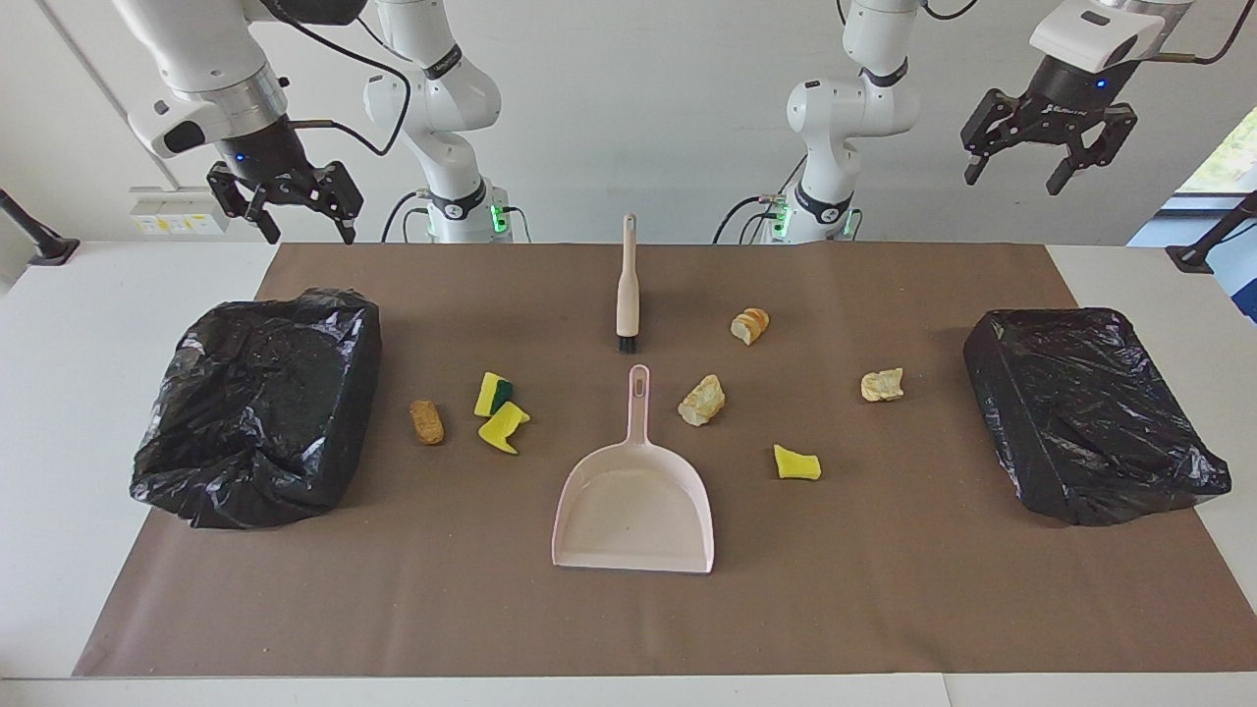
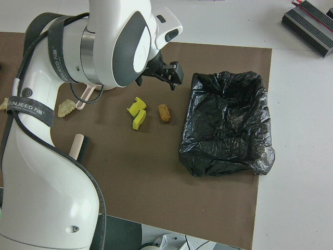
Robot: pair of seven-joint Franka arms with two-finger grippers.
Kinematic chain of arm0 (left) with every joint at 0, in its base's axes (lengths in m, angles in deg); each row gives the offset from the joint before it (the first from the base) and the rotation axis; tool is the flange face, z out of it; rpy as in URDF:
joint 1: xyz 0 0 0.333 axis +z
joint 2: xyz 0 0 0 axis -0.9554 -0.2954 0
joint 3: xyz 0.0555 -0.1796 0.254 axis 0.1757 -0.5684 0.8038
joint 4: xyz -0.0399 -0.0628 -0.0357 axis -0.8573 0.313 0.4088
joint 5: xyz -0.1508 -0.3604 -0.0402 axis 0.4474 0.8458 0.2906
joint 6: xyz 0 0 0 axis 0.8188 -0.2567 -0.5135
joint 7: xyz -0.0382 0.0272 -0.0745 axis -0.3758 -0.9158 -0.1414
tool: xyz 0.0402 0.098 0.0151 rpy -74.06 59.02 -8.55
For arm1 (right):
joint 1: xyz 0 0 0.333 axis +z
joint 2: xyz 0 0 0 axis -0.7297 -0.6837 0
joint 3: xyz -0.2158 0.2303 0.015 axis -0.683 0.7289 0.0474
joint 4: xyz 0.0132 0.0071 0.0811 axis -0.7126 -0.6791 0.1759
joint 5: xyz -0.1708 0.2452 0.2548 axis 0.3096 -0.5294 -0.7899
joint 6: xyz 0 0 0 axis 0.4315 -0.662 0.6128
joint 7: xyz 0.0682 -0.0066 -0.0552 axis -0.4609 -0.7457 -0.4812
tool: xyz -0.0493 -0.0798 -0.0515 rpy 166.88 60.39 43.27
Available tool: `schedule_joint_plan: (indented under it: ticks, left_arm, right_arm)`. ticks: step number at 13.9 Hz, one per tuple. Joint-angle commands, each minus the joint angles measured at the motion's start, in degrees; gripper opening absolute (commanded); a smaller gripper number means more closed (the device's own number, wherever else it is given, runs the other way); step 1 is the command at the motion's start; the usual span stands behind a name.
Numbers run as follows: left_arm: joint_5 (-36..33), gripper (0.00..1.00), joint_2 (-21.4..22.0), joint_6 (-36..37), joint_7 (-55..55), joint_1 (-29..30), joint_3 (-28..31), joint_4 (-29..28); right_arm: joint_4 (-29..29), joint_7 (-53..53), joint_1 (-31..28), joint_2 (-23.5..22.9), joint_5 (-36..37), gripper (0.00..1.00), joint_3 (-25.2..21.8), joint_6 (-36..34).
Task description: Sweep and dump trash in bin
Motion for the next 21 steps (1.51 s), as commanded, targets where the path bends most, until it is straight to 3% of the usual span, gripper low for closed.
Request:
schedule_joint_plan:
  ticks: [1, 10, 13, 16, 19, 21]
  left_arm:
    - [-0.4, 1.0, 0.3, 1.4, 0.2, 1.0, -0.6, 0.2]
    - [-0.2, 1.0, 1.0, 2.1, 0.3, 0.8, -0.8, -0.1]
    - [0.2, 1.0, 1.3, 0.9, 0.4, 0.0, -1.3, -0.8]
    - [0.9, 1.0, 1.8, 0.0, 1.3, -1.6, -3.4, -2.8]
    - [1.5, 1.0, 4.7, -2.4, 5.6, -1.7, -9.4, -11.1]
    - [3.1, 1.0, 8.1, -9.3, 9.9, -3.3, -12.2, -19.5]
  right_arm:
    - [-0.3, -0.2, -0.3, 0.8, 0.9, 1.0, 0.6, -1.2]
    - [-1.6, -3.9, 0.9, 1.1, 0.7, 1.0, 1.2, -1.6]
    - [-5.4, 0.0, 3.9, 0.5, 0.5, 1.0, 1.3, 5.0]
    - [-6.0, 4.9, 6.2, -3.8, -0.4, 1.0, 1.3, 11.1]
    - [-6.1, 6.0, 8.8, -8.4, -0.4, 1.0, 1.3, 16.5]
    - [-6.7, 7.4, 10.2, -11.8, -0.4, 1.0, 1.3, 19.6]
